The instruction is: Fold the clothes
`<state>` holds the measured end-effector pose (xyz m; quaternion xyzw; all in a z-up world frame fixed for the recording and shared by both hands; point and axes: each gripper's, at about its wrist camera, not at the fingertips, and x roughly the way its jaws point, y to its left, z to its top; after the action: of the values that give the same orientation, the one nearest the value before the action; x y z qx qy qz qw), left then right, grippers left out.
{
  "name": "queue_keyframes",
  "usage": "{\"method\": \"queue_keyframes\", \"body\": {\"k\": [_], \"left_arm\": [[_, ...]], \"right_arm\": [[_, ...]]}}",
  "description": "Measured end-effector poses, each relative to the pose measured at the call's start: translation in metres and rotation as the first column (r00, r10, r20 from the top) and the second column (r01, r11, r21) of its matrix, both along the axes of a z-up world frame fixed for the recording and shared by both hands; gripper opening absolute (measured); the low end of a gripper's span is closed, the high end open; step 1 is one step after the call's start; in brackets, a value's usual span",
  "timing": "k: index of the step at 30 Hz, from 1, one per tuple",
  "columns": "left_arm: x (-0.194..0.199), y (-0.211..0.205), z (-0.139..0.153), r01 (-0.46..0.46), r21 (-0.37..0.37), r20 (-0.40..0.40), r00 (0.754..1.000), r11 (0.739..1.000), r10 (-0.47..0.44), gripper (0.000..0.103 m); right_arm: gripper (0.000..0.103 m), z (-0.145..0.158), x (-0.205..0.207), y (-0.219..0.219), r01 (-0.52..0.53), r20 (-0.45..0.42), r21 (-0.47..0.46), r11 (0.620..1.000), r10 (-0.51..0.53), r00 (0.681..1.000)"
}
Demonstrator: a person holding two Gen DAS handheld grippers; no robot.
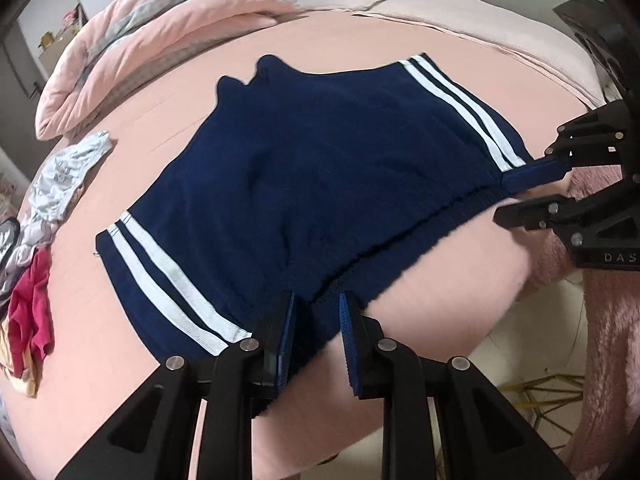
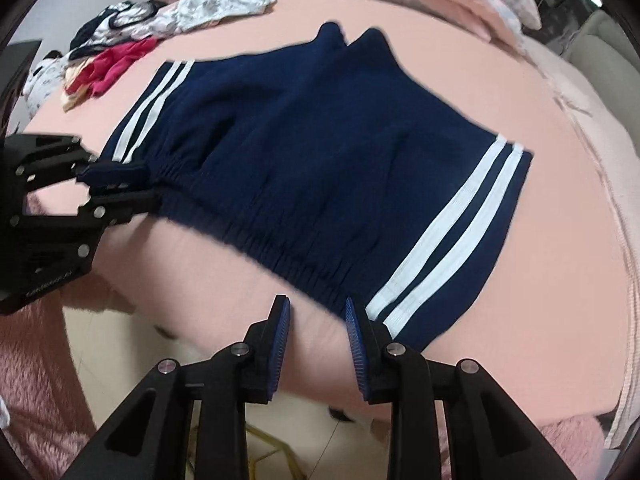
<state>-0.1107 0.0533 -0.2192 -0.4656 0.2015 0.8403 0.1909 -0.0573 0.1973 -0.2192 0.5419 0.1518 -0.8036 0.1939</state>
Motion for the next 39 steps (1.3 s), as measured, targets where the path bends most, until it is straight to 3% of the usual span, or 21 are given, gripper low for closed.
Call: {"method": "queue_keyframes", "body": {"k": [3,4,7,10,19,23,26,29,31,34,37,39], "left_arm": [[-0.002,0.005,-0.006,0.006,-0.020,-0.014,1.000,1.000,-0.006,0.017],[-0.004,0.007,-0.003,-0.004,-0.001,-0.005,1.000,1.000,0.004,0.006],[-0.008,0.011,0.005,-0.027,0.051,0.010,1.000,0.998,0.026,0.003],[0.000,0.007,0.014,-0.040,0.095,0.023,0.999,0.995,0.037,0.003],[0.028,-0.004,0.016,-0.102,0.186,0.099,0.991,0.977,0.085,0.003],[0.029,-0.009,0.020,-0.104,0.254,0.150,0.986,0.962,0.067,0.003],[0.026,-0.012,0.035,-0.118,0.282,0.088,0.991,0.952,0.097,0.003],[0.013,-0.005,0.037,-0.109,0.250,0.064,0.993,0.962,0.096,0.003],[0.006,0.000,0.029,-0.099,0.177,0.065,0.994,0.979,0.089,0.003],[0.001,0.001,0.017,-0.093,0.074,0.078,0.993,0.993,0.087,0.003],[0.010,-0.010,0.011,-0.076,0.059,0.094,0.993,0.995,0.070,0.003],[0.013,-0.012,0.012,-0.065,0.063,0.094,0.994,0.996,0.059,0.004]], "right_arm": [[0.026,-0.004,0.002,-0.002,-0.002,-0.034,0.031,1.000,0.004,0.999],[0.017,-0.002,0.000,-0.001,0.012,-0.041,0.027,1.000,-0.011,0.999],[0.005,0.009,-0.009,0.013,0.063,-0.042,-0.036,0.997,-0.064,0.997],[0.003,0.017,-0.015,0.032,0.100,-0.023,-0.112,0.989,-0.103,0.994],[0.003,0.008,0.017,0.046,0.163,0.041,-0.181,0.970,-0.159,0.986],[0.003,0.018,0.018,0.046,0.184,0.019,-0.243,0.952,-0.185,0.983],[0.005,0.035,0.011,0.042,0.162,-0.037,-0.268,0.950,-0.179,0.983],[0.014,0.040,-0.002,0.025,0.106,-0.070,-0.224,0.969,-0.124,0.990],[0.029,0.032,-0.008,0.008,0.044,-0.067,-0.144,0.989,-0.054,0.996],[0.032,0.016,-0.006,-0.004,-0.023,-0.057,-0.018,1.000,0.022,0.998],[0.032,-0.001,-0.004,-0.002,-0.025,-0.062,0.046,0.999,0.028,0.998],[0.032,0.000,-0.005,0.000,-0.002,-0.084,0.037,0.999,0.005,0.996]]}}
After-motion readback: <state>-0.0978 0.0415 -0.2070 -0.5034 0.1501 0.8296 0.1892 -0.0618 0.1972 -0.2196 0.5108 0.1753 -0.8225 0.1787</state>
